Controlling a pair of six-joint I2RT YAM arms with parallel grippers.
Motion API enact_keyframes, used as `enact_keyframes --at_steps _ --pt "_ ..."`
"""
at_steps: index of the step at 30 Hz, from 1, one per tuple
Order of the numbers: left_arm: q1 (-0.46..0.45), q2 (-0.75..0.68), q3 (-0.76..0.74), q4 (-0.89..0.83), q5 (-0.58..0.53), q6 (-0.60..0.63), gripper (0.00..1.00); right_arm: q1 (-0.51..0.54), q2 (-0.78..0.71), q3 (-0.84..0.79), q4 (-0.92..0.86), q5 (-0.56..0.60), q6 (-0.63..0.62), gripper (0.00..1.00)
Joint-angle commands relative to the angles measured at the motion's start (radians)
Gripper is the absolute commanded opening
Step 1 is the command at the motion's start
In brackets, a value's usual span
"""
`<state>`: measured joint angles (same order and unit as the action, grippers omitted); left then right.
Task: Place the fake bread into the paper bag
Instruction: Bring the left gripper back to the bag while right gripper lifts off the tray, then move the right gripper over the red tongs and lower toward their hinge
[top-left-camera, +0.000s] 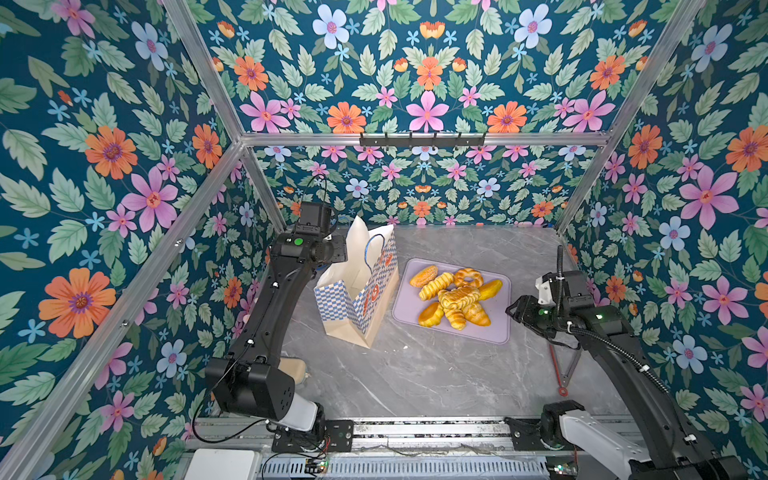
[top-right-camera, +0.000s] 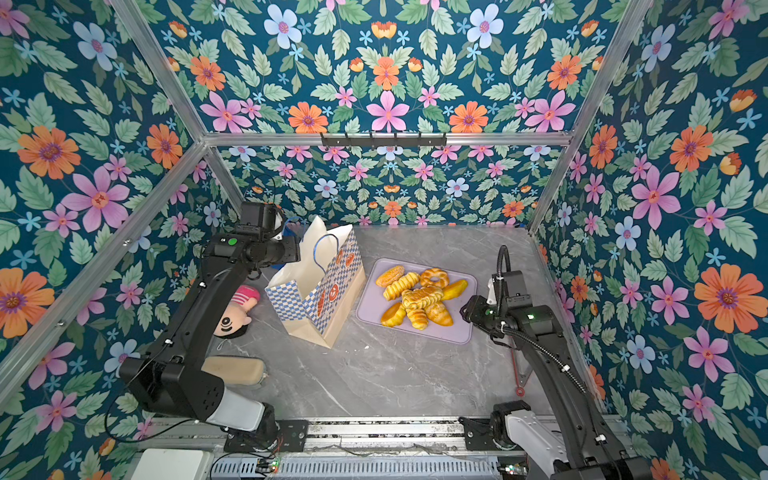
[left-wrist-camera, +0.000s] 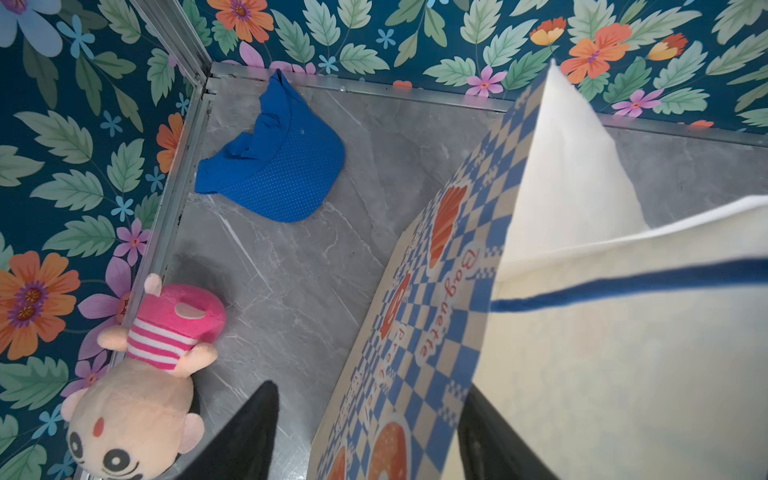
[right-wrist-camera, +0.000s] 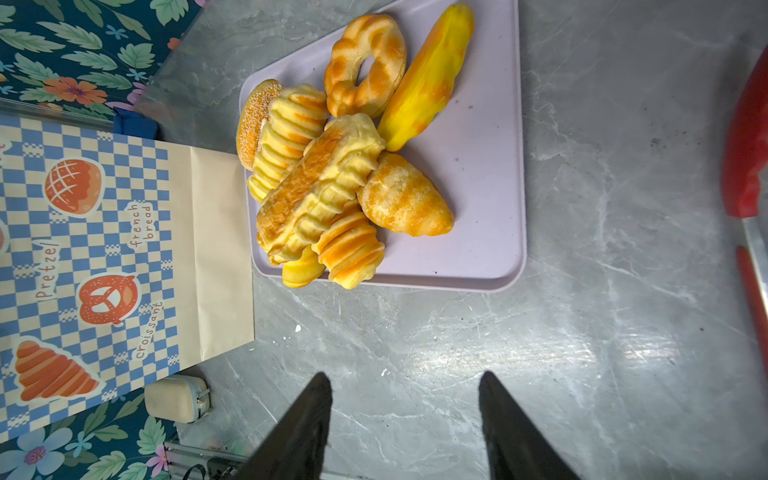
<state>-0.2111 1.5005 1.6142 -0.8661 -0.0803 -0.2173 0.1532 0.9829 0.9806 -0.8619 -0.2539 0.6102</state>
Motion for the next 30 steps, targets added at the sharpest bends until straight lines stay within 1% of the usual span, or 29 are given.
enact_keyframes --at_steps 1,2,4,6,7,10,11,13,15,18,22,27,29,30 --pt "0.003 -0.004 -0.022 0.035 0.003 0.013 0.54 0.0 0.015 0.004 0.015 0.009 0.019 0.55" --pt "0.004 -0.008 -0.033 0.046 0.002 0.009 0.48 0.0 0.021 0.006 0.017 0.011 0.018 0.55" --pt "0.006 -0.023 -0.055 0.058 0.001 -0.002 0.34 0.001 0.037 0.012 0.023 0.012 0.02 0.54" --pt "0.009 -0.04 -0.073 0.065 -0.001 -0.015 0.25 0.0 0.051 0.02 0.023 0.019 0.02 0.53" --pt "0.012 -0.051 -0.08 0.067 -0.004 -0.023 0.22 0.0 0.059 0.025 0.023 0.026 0.02 0.52" --pt "0.02 -0.077 -0.097 0.07 -0.003 -0.049 0.19 0.001 0.075 0.037 0.02 0.052 0.022 0.53" --pt "0.023 -0.085 -0.104 0.071 0.0 -0.062 0.18 0.0 0.08 0.043 0.017 0.061 0.023 0.54" --pt "0.029 -0.103 -0.129 0.079 0.018 -0.087 0.18 -0.001 0.091 0.056 0.011 0.081 0.028 0.61" --pt "0.034 -0.12 -0.16 0.094 0.04 -0.112 0.18 0.0 0.103 0.069 0.0 0.102 0.03 0.65" --pt "0.053 -0.149 -0.21 0.121 0.083 -0.155 0.18 -0.012 0.113 0.078 -0.002 0.109 0.031 0.67" --pt "0.087 -0.177 -0.268 0.166 0.19 -0.214 0.19 -0.042 0.124 0.083 0.009 0.081 0.025 0.67" --pt "0.115 -0.19 -0.279 0.176 0.25 -0.251 0.19 -0.056 0.135 0.101 -0.006 0.093 0.01 0.67" --pt "0.12 -0.198 -0.284 0.185 0.272 -0.265 0.21 -0.069 0.135 0.095 -0.004 0.092 0.007 0.68" --pt "0.122 -0.201 -0.286 0.187 0.277 -0.269 0.24 -0.078 0.135 0.089 -0.004 0.093 0.006 0.68"
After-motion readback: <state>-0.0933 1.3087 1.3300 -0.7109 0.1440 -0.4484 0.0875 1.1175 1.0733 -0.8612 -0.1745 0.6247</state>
